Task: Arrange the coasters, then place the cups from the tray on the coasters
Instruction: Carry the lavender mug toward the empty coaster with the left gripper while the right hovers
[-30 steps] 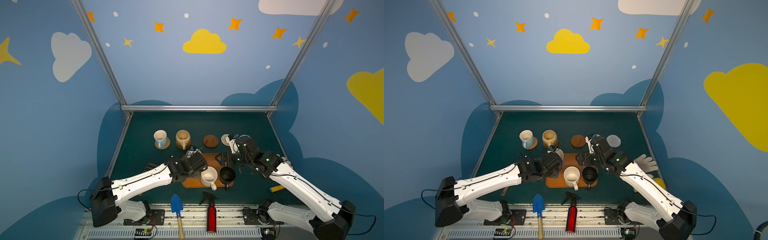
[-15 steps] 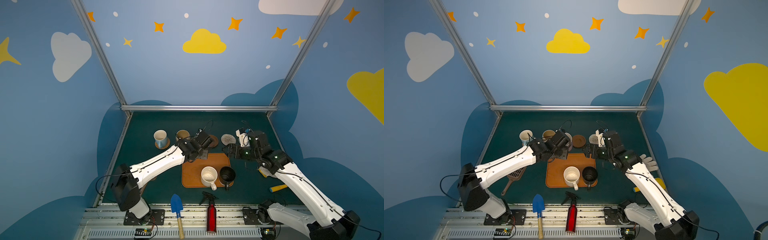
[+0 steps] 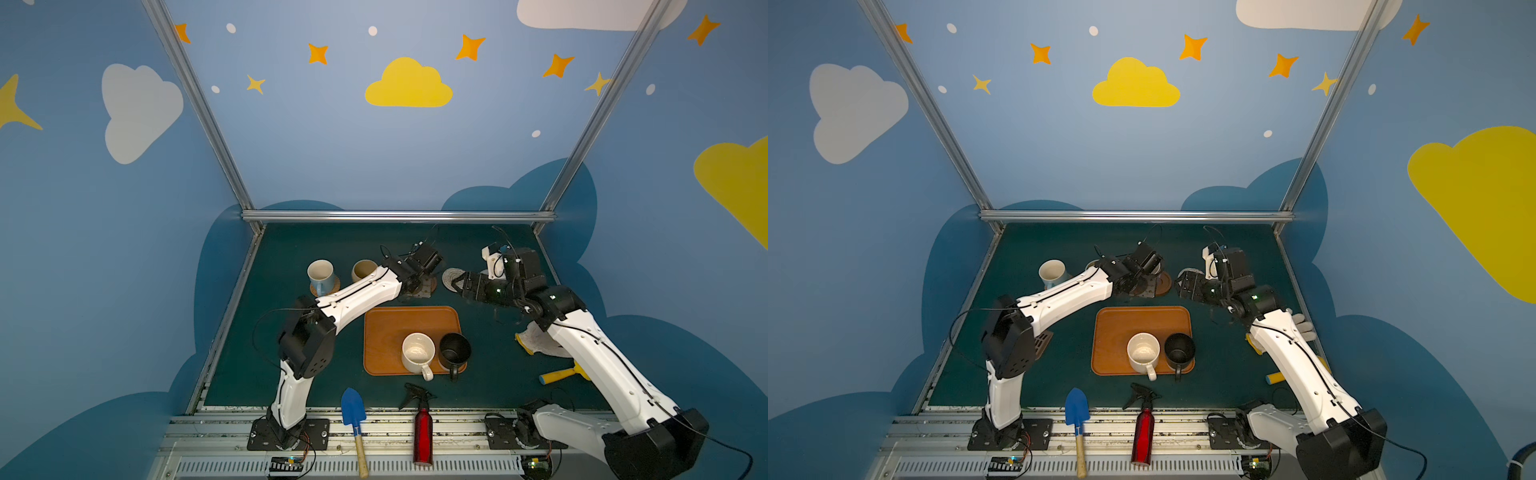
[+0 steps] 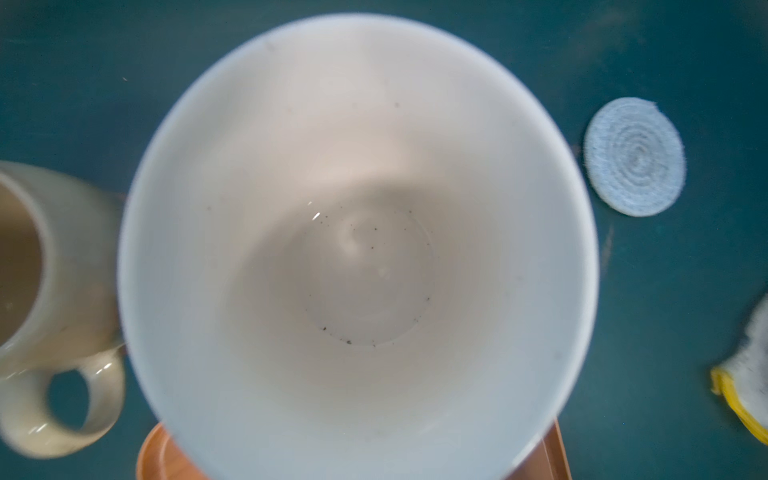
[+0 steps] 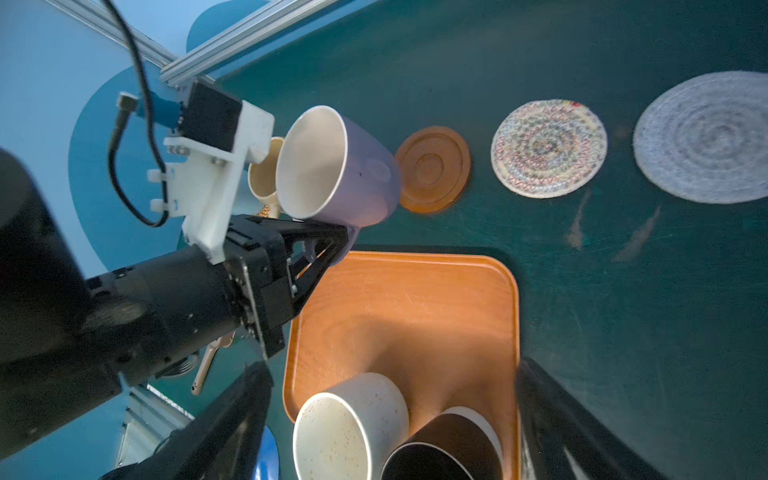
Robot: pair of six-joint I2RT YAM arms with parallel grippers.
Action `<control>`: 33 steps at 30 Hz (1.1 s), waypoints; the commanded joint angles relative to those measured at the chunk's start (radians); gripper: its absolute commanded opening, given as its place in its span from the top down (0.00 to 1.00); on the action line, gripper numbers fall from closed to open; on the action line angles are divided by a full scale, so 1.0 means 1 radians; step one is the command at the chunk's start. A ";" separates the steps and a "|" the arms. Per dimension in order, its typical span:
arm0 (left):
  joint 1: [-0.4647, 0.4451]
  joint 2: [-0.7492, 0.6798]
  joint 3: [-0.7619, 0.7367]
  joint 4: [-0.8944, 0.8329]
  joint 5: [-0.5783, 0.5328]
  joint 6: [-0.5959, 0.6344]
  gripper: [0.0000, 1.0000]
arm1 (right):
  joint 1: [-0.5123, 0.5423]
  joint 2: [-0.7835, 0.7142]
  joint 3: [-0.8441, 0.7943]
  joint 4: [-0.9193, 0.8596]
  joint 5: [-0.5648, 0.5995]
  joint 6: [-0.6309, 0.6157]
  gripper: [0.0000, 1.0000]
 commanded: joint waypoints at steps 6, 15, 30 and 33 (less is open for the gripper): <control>0.012 0.133 0.197 -0.040 -0.034 -0.021 0.97 | -0.106 0.021 -0.023 0.037 -0.124 -0.026 0.07; 0.025 0.266 0.356 -0.113 0.016 -0.016 0.97 | -0.149 0.073 -0.001 0.017 -0.118 -0.039 0.07; 0.029 0.324 0.380 -0.116 -0.012 -0.054 0.97 | -0.181 0.066 -0.037 0.020 -0.138 -0.053 0.07; 0.028 0.333 0.381 -0.103 0.018 -0.045 0.97 | -0.181 0.072 -0.043 0.025 -0.144 -0.049 0.07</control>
